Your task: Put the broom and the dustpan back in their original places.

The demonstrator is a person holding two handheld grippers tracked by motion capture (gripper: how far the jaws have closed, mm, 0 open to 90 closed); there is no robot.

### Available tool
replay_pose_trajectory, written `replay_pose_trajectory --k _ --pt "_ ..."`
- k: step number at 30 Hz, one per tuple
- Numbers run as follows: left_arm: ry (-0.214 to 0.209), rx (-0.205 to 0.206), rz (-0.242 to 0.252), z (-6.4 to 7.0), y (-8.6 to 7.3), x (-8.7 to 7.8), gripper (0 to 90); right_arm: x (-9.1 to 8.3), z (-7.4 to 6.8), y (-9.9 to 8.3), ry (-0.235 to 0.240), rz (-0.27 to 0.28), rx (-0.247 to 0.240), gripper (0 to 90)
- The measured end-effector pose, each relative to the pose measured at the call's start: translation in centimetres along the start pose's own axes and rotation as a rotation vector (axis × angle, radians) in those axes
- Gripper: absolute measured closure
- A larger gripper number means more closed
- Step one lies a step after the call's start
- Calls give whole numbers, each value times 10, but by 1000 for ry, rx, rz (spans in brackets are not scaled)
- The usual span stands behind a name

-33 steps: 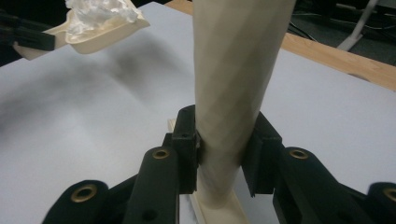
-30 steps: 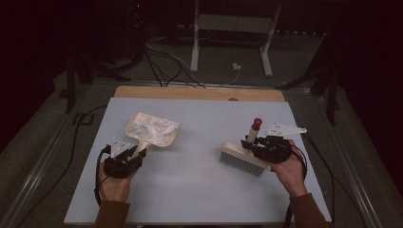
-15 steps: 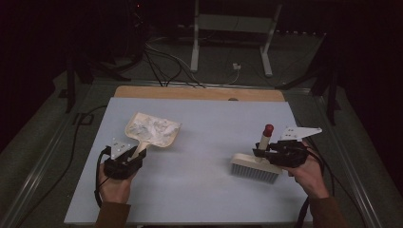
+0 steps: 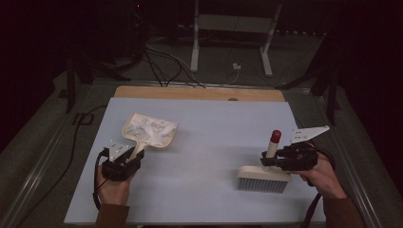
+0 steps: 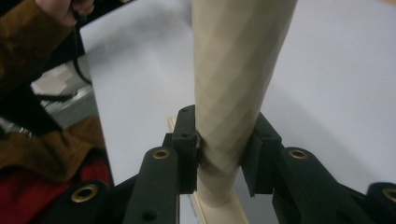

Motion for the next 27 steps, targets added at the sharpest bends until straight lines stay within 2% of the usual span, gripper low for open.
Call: replay_pose_trajectory --k 4,8,11,16,21,27 --pt "11 -9 -2 -1 -2 2 664 10 9 -5 -30 -59 -2 704" --pt "30 -13 -4 -1 -3 2 664 17 21 -7 -73 -29 12 702" --pt "43 -18 -2 -2 -4 2 664 22 27 -9 -91 5 30 697" --pt "59 -22 1 -2 -7 2 664 32 35 -12 -147 49 60 681" --pt "72 -24 0 0 -11 4 664 40 40 -14 -212 60 76 664" --pt "93 -28 -1 3 -17 9 664 49 47 -15 -293 47 85 646"
Point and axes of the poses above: each handheld gripper's, and its own axes: x roughly forward along the jaws, y roughly out of its top, z roughly to its right, the point moved 2 cm from there along x, roughly forward along the jaws, and after that the axes turned 9 degrees about z, right-handed, at the moved point
